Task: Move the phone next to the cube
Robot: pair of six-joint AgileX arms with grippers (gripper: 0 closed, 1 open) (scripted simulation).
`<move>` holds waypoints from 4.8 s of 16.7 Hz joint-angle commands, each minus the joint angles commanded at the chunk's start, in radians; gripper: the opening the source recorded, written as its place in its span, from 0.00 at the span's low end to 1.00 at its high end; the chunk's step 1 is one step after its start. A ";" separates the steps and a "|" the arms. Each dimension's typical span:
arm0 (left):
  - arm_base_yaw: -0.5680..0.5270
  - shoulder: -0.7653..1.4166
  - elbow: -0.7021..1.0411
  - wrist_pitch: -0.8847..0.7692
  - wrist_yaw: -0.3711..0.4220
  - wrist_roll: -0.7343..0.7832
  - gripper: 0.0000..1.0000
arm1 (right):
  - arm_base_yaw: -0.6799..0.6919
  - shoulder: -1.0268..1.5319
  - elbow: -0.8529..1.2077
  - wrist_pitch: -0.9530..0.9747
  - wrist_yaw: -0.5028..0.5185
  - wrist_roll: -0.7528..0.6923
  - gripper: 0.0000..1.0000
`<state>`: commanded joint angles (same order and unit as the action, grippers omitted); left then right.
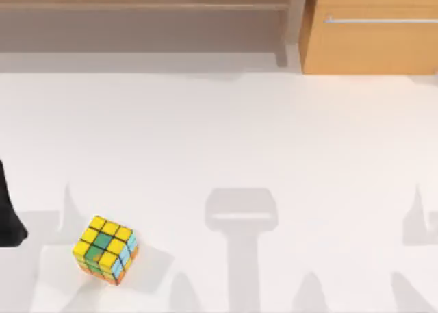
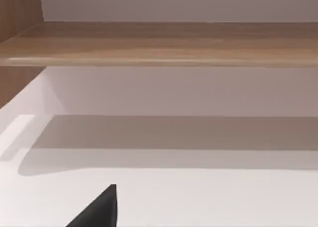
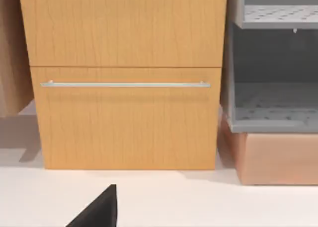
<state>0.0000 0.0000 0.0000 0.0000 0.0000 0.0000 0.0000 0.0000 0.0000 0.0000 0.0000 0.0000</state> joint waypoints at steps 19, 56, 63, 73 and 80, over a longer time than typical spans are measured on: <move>0.000 0.000 0.000 0.000 0.000 0.000 1.00 | -0.432 1.260 0.691 -0.636 -0.020 -0.889 1.00; 0.000 0.000 0.000 0.000 0.000 0.000 1.00 | -0.579 1.767 0.866 -0.673 -0.021 -1.198 0.10; 0.000 0.000 0.000 0.000 0.000 0.000 1.00 | -0.579 1.767 0.866 -0.673 -0.021 -1.198 0.00; 0.000 0.000 0.000 0.000 0.000 0.000 1.00 | -0.578 1.691 0.918 -0.790 -0.021 -1.191 0.00; 0.000 0.000 0.000 0.000 0.000 0.000 1.00 | -0.552 1.664 0.957 -0.796 -0.019 -1.151 0.00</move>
<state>0.0000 0.0000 0.0000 0.0000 0.0000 0.0000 -0.5517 1.6644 0.9569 -0.7957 -0.0189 -1.1509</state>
